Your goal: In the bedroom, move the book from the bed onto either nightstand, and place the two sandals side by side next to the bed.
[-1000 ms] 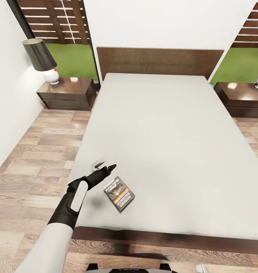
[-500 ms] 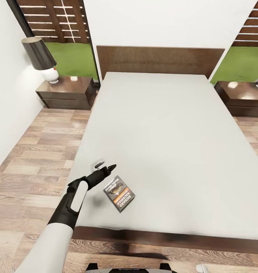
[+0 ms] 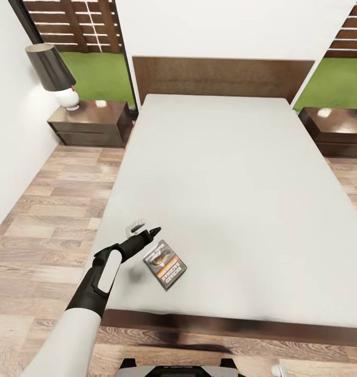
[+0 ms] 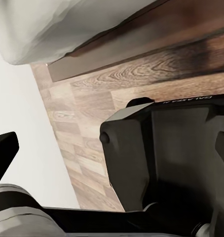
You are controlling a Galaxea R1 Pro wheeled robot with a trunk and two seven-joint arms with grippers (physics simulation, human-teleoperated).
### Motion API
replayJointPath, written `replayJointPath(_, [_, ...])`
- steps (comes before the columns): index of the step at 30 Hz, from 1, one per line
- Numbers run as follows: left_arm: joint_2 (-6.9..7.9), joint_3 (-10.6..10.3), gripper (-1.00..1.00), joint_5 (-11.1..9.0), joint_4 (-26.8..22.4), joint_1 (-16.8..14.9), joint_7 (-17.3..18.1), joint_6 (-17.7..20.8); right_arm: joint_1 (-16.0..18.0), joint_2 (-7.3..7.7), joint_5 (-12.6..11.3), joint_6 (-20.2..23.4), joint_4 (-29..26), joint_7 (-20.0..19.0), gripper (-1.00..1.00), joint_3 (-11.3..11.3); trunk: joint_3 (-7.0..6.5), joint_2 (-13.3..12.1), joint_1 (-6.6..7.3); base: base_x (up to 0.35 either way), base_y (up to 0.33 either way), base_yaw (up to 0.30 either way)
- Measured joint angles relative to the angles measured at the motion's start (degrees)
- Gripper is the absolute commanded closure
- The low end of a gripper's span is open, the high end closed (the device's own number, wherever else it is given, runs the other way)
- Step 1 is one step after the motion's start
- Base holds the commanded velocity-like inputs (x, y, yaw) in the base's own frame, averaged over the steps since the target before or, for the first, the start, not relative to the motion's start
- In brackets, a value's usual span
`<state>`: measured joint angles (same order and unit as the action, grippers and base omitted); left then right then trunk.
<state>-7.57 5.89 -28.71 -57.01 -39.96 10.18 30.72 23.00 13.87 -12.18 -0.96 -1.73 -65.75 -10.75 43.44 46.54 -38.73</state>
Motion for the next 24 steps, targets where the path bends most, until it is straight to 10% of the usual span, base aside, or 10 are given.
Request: replayJointPath(24, [0.08, 0.0, -1.0, 0.0, -0.09, 0.0, 0.0, 0.07, 0.0, 0.0, 0.0, 0.0, 0.0, 0.0, -1.0, -0.02, 4.43, 8.02, -4.39, 0.0, 0.0, 0.0])
